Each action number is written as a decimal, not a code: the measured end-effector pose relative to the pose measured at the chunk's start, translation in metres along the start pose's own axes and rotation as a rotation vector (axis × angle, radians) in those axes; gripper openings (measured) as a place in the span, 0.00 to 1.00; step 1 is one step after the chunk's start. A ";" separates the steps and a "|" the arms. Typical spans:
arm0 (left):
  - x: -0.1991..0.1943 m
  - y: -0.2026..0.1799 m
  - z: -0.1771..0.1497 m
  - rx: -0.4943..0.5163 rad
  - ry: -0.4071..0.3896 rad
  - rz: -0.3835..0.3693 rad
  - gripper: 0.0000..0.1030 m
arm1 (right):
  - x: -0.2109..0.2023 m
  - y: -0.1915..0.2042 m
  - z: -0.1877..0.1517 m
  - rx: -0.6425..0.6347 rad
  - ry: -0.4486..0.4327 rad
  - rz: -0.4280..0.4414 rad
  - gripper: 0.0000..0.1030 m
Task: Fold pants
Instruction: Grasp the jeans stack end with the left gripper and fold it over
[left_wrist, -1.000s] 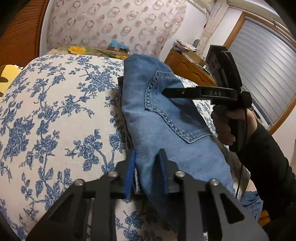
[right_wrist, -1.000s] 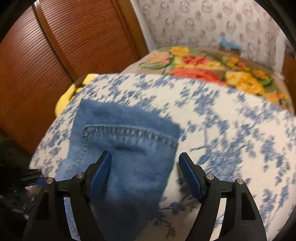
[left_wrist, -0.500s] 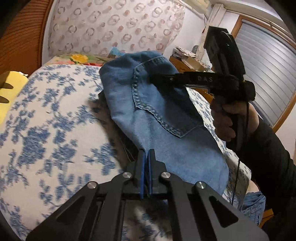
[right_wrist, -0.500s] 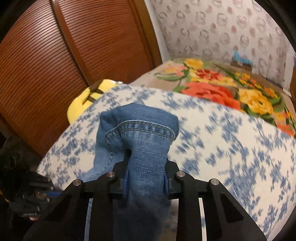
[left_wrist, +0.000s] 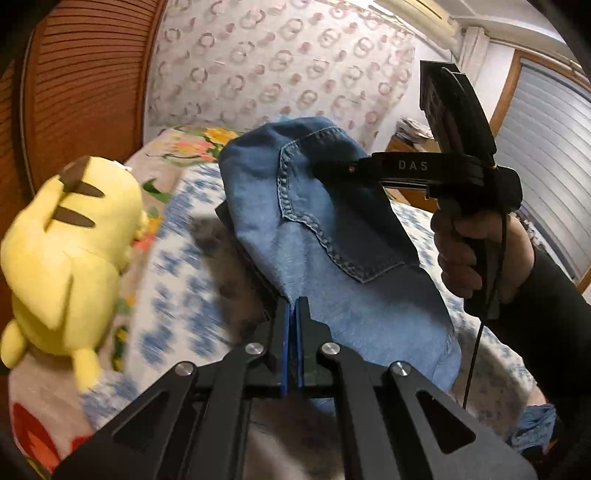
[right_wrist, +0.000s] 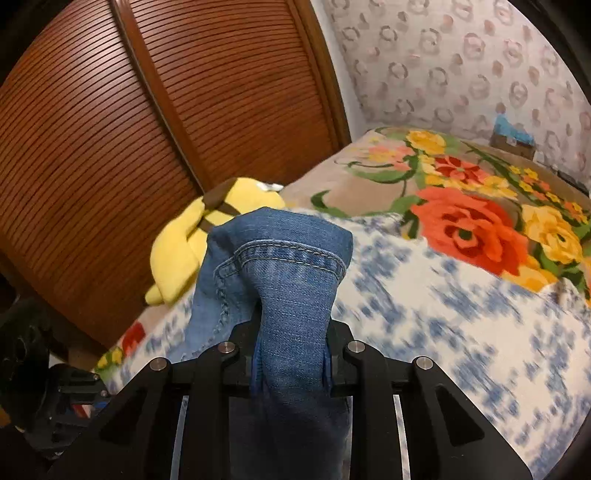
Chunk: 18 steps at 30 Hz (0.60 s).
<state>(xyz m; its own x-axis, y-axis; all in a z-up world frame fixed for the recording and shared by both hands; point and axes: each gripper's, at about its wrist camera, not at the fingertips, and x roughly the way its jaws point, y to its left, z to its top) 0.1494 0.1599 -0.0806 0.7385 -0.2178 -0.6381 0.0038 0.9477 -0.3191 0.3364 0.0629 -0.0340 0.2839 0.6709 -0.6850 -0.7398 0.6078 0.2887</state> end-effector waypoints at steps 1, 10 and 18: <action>0.002 0.008 0.005 0.013 0.002 0.011 0.00 | 0.007 0.002 0.005 0.007 0.000 -0.003 0.21; 0.020 0.054 0.043 0.060 0.002 0.090 0.00 | 0.053 0.006 0.039 0.072 -0.051 -0.027 0.21; 0.040 0.082 0.076 0.091 0.012 0.143 0.00 | 0.079 -0.007 0.060 0.201 -0.122 -0.043 0.21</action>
<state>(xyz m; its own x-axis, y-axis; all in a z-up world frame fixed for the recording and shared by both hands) 0.2306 0.2463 -0.0787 0.7277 -0.0817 -0.6810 -0.0389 0.9864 -0.1599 0.4010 0.1369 -0.0496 0.3936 0.6814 -0.6171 -0.5926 0.7013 0.3963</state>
